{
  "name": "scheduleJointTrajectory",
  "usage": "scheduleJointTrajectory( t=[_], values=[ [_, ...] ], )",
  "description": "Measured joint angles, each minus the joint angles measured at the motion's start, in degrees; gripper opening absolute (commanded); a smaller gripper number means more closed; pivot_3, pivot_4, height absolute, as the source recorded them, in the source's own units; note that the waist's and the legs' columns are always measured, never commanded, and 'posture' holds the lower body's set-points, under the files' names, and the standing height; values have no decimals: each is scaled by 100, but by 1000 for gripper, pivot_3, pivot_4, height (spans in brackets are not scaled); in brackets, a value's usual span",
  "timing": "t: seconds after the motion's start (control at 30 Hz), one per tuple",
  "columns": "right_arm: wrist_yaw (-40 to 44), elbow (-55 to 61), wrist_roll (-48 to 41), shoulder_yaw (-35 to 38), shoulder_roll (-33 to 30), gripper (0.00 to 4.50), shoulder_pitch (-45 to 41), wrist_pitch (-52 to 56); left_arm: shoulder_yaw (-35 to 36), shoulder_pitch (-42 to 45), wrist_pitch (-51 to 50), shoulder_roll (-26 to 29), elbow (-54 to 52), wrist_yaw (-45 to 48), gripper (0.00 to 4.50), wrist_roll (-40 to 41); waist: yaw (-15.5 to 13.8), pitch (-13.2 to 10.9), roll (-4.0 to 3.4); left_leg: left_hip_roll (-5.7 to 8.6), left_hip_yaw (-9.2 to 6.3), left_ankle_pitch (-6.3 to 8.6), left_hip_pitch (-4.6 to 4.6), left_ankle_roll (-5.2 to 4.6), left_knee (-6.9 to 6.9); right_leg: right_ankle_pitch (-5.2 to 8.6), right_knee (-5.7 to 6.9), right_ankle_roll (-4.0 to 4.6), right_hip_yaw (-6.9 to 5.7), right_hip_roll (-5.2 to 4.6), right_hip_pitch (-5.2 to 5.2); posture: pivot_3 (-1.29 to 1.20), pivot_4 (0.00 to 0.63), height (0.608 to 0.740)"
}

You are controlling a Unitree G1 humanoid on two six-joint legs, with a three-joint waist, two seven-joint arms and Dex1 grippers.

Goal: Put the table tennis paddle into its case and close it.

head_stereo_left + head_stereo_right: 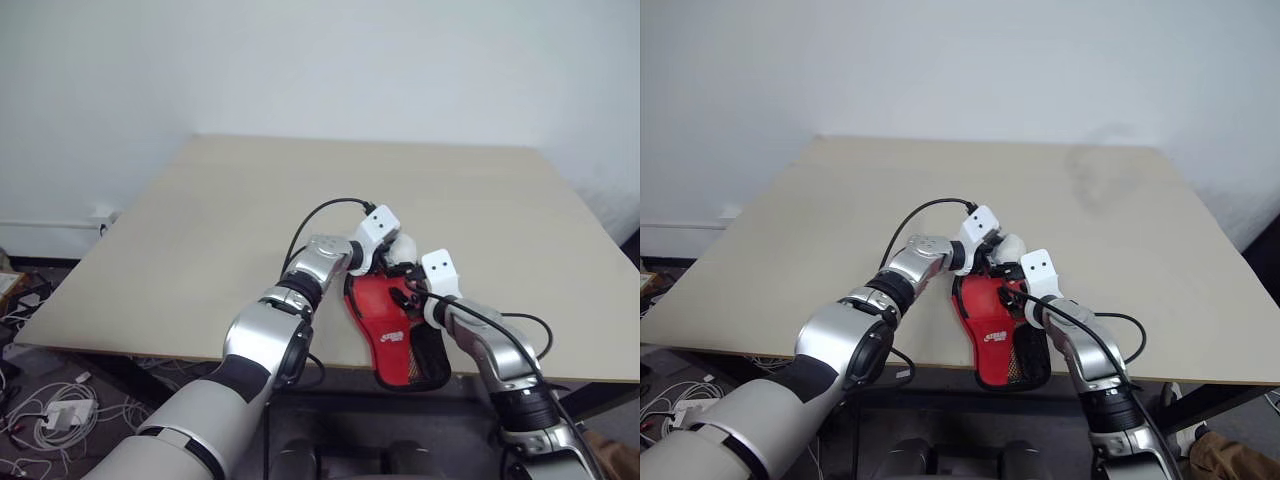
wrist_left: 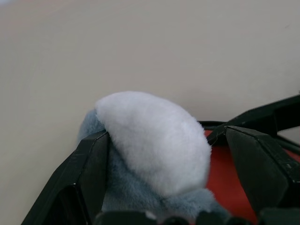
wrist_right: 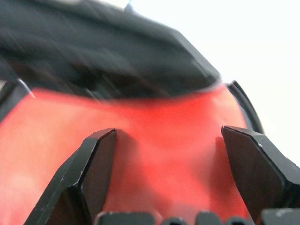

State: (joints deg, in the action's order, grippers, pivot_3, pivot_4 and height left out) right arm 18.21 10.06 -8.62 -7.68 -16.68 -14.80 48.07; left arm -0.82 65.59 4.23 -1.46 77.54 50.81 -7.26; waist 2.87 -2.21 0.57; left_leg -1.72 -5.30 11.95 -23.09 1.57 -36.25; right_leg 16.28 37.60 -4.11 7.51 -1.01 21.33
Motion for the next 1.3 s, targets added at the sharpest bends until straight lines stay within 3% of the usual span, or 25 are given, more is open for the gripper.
scheduleJointTrajectory(
  t=[0.1, 0.17, 0.2, 0.47, 0.7, 0.8, 1.03, 1.3],
  values=[
    [398, 497, -222, 44, -397, 3889, 262, 218, 193, 0, -129, 118, -73, 482, 4065, 266, 7, -2, -1, 0, -1, 0, -27, -1, -2, 0, 0, 0, 1, 1, 25, 0, 0, 740],
    [596, 773, -395, 174, -581, 4430, 395, 419, 390, 6, -318, 267, -134, 806, 4117, 507, 15, -7, -4, 0, 0, -1, -42, -1, -5, 0, 5, 1, 1, 1, 40, 0, 0, 740],
    [661, 854, -471, 230, -664, 4473, 419, 513, 449, 16, -393, 342, -165, 910, 4117, 604, 18, -13, -5, 0, 0, -1, -43, -1, -6, 0, 6, 1, 1, 1, 41, 0, 0, 740],
    [575, 1002, -677, 806, -797, 4473, 313, 838, 592, -142, -1166, 1042, -999, 2432, 4117, 1092, 17, -32, -13, 0, 2, -5, -47, -4, -3, -1, 9, 2, 5, 3, 48, 0, 0, 740],
    [532, 732, -1011, 1413, -685, 4473, -224, 856, -179, -1725, -2301, 1437, -3246, 3806, 4117, 1375, 15, -42, -22, -2, 5, -7, -47, -6, -7, -2, 15, 3, 10, 3, 46, 0, 0, 740],
    [529, 532, -1219, 1622, -621, 4473, -612, 891, -472, -2005, -2492, 1385, -3785, 3715, 4117, 1419, -3, -43, -22, -2, 1, -7, -45, -6, -25, -3, 17, 3, 4, 2, 34, 0, 0, 740],
    [382, -600, -1382, 1716, -237, 4473, -1696, 1132, -1039, -2149, -2305, 964, -3803, 2836, 4117, 1207, 35, -41, -29, -4, 6, -7, -41, -7, -15, -4, 18, 3, 11, 6, 42, 0, 0, 740],
    [303, -1531, -1398, 1386, 463, 4473, -2027, 1239, -1451, -2244, -1741, 1073, -3586, 2450, 4117, 931, 37, -39, -38, -4, 6, -13, -41, -13, -7, -6, 22, 5, 11, 7, 46, 0, 0, 740]
  ],
)
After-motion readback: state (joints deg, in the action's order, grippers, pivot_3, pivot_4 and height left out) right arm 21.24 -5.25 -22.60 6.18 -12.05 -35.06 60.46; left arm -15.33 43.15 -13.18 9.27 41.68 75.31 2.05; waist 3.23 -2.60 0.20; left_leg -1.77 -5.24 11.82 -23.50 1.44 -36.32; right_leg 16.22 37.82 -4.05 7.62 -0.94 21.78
